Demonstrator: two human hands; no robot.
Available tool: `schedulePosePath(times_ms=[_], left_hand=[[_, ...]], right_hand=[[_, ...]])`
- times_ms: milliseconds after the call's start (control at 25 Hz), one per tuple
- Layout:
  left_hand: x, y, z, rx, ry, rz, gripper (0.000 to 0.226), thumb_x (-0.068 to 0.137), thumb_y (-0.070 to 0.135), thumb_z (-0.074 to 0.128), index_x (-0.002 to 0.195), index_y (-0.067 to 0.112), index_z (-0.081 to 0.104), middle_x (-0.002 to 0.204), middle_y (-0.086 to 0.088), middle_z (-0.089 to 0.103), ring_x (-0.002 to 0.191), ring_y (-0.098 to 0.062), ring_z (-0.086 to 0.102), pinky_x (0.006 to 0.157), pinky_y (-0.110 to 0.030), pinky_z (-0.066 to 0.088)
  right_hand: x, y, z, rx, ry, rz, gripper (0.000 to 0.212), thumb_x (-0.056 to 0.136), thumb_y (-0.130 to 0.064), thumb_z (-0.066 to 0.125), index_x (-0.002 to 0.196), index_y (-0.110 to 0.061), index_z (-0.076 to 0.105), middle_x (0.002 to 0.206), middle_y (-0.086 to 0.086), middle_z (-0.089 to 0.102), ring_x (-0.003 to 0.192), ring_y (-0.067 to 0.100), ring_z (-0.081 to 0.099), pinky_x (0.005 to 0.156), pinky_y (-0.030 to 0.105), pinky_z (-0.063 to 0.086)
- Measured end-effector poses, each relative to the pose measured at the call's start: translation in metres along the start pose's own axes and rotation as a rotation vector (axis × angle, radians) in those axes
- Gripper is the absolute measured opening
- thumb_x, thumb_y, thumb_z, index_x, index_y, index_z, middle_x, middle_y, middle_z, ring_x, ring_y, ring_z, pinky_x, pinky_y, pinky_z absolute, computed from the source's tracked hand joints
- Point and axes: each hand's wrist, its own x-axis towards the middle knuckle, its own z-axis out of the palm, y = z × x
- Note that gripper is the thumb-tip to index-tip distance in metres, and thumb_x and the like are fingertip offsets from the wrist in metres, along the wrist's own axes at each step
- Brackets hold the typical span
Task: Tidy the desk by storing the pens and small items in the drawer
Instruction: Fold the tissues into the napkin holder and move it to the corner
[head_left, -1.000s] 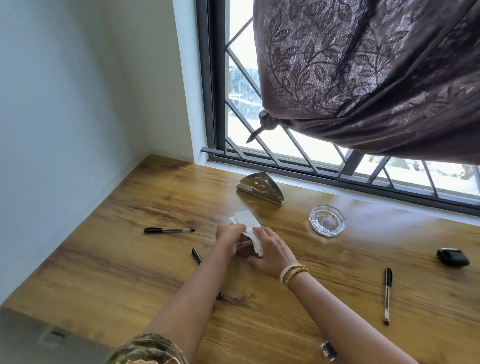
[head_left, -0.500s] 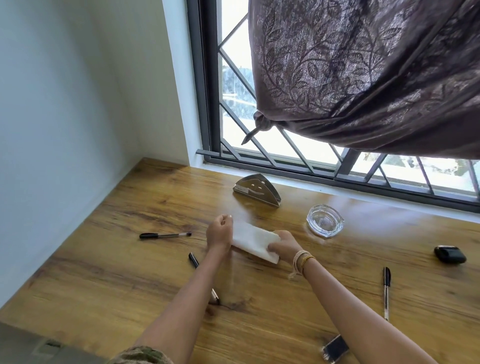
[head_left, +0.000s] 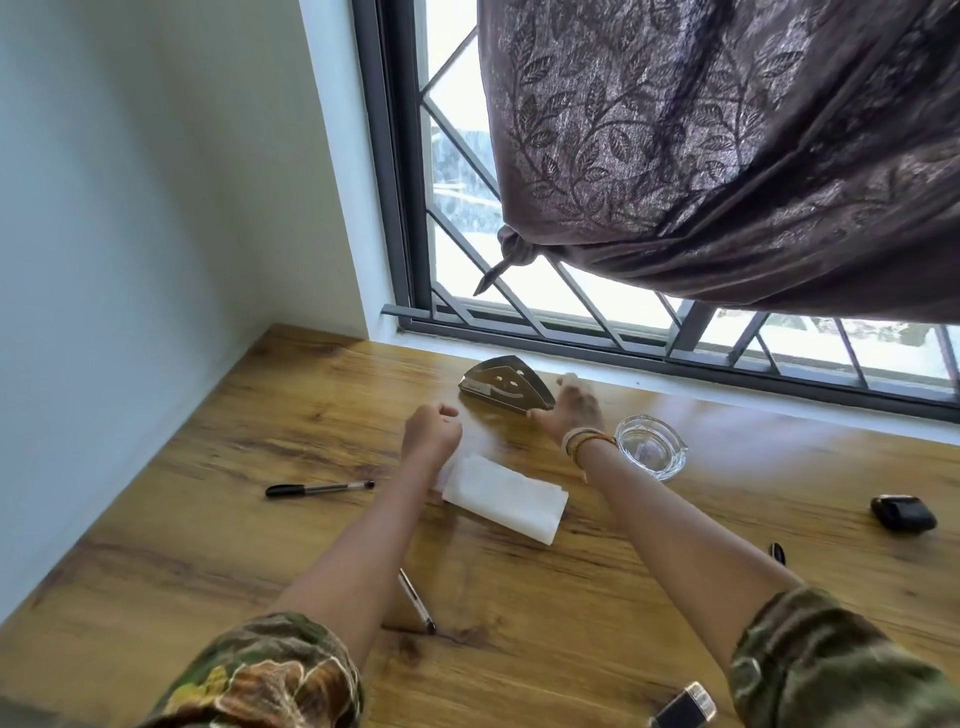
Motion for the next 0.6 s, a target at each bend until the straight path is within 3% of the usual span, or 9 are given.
schedulePosePath(times_ms=[160,360,600], left_hand=[[0.014,0.008,-0.001,0.01,0.005,0.047,0.031,0.09,0.009,0.053,0.119,0.012,0.062,0.112,-0.01,0.067,0.092,-0.021,0.063,0.074,-0.03,0.053],[0.011,-0.008,0.0,0.062,0.003,0.074,0.034,0.092,0.013,0.056,0.125,0.011,0.06,0.119,-0.008,0.066,0.096,-0.018,0.062,0.079,-0.029,0.052],[-0.005,-0.032,-0.004,0.102,-0.087,0.142,0.038,0.092,0.022,0.06,0.129,0.013,0.057,0.123,-0.007,0.065,0.111,-0.019,0.062,0.084,-0.025,0.049]], right_hand=[[0.04,-0.007,-0.004,0.062,-0.126,0.001,0.068,0.074,-0.024,0.08,0.133,-0.008,0.05,0.129,0.015,0.058,0.121,0.031,0.053,0.102,0.039,0.045],[0.039,0.006,0.0,0.124,-0.131,-0.167,0.029,0.081,-0.014,0.073,0.109,-0.007,0.068,0.1,0.013,0.07,0.097,0.028,0.064,0.084,0.032,0.051],[-0.001,0.039,-0.005,0.114,-0.144,-0.265,0.022,0.081,-0.016,0.074,0.1,-0.009,0.07,0.083,0.003,0.065,0.081,0.022,0.062,0.068,0.019,0.043]])
